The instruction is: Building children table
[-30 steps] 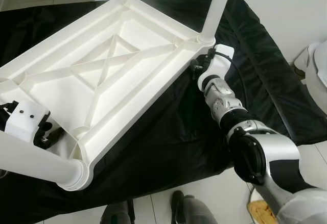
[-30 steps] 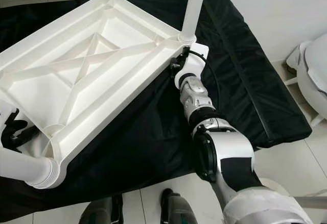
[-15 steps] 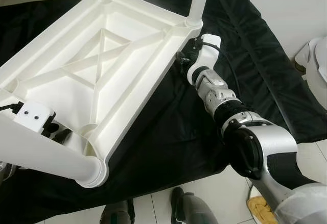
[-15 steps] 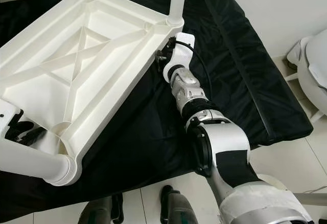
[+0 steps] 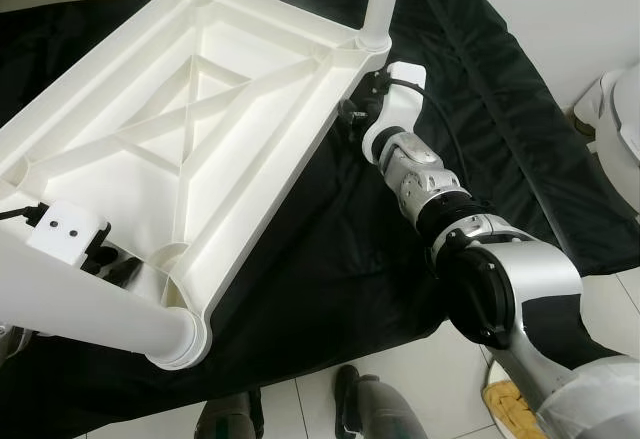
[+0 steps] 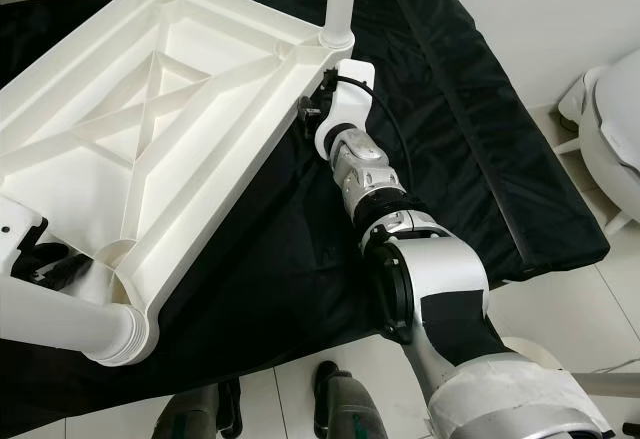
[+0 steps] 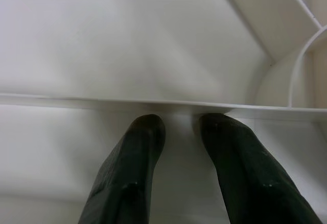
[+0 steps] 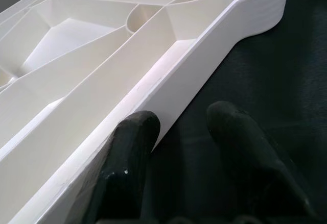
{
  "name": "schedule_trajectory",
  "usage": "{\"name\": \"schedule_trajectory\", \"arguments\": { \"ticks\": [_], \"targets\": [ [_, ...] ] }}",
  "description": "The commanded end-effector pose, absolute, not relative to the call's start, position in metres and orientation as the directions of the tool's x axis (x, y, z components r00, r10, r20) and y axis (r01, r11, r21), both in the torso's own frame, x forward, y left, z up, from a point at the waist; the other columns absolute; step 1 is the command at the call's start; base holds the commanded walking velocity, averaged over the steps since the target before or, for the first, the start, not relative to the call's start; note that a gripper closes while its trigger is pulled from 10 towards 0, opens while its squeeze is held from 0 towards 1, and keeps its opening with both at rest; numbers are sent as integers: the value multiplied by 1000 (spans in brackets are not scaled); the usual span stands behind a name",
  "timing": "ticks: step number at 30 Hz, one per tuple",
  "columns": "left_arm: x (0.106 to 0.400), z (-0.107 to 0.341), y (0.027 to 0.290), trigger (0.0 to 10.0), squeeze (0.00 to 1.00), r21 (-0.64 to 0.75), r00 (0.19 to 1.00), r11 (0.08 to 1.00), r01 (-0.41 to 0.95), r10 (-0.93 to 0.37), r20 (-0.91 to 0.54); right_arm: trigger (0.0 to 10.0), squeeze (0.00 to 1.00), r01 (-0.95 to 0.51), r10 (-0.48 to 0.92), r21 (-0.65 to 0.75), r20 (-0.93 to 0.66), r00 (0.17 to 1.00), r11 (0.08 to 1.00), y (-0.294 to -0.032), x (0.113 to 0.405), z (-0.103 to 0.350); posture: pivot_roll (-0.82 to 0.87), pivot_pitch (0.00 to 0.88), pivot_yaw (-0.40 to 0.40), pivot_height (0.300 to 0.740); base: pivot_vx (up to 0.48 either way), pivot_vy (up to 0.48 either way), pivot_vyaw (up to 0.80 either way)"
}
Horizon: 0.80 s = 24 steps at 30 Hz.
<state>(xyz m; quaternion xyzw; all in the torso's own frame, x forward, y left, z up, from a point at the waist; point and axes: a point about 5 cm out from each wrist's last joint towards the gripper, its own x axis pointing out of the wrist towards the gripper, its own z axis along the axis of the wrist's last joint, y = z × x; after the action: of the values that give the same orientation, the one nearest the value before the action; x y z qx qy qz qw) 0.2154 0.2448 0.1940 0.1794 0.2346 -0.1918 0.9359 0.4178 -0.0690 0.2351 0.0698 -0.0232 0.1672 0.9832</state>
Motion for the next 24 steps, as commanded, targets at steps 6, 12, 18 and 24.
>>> {"name": "schedule_trajectory", "arguments": {
  "ticks": [6,12,18,24],
  "targets": [
    [207,196,212,10000,0,128,728,777,616,-499,-470,10000,0,-655,651,63,76,755,753,6,396,241,166,293,-3,740,0,0,0],
    [206,197,205,10000,0,95,703,757,646,-543,-460,10000,0,-720,713,74,95,694,691,16,391,242,157,293,-4,740,0,0,0],
    [202,195,200,10000,0,76,669,729,680,-576,-469,10000,0,-749,746,72,72,662,658,19,387,234,149,282,-4,740,0,0,0],
    [204,193,199,10000,0,74,667,727,682,-578,-471,10000,0,-748,745,65,66,664,661,19,387,232,148,274,-4,740,0,0,0]
  ]
}}
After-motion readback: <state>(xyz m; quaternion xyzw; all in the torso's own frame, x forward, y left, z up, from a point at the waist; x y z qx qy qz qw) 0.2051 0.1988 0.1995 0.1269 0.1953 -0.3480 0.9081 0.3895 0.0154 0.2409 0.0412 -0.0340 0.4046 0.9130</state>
